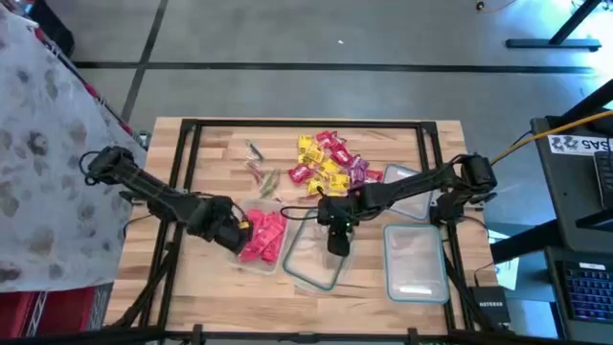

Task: Sort candy
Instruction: Close the rectangular transparent bin

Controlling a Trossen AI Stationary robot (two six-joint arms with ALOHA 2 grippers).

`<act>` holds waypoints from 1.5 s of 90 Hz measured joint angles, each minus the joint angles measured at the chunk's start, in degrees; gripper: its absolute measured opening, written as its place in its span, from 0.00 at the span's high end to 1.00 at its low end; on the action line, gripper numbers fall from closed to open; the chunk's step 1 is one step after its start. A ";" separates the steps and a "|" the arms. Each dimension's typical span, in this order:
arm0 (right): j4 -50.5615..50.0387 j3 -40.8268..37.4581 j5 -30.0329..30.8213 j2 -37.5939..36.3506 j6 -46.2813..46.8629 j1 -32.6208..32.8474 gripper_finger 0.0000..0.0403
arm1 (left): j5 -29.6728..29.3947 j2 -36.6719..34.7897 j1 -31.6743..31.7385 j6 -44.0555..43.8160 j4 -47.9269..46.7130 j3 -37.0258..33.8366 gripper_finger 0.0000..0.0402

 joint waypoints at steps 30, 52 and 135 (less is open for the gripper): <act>0.02 0.00 -0.70 0.00 -0.02 0.35 0.54 | 5.25 -0.03 3.51 6.05 4.96 -6.86 0.57; 0.17 0.00 -0.59 0.00 -0.04 1.68 0.54 | 9.17 -0.06 2.12 1.80 12.16 -12.80 0.55; 2.69 -0.02 1.09 -0.45 -1.10 1.56 0.54 | 19.13 -0.45 -18.40 -25.43 10.42 -13.20 0.93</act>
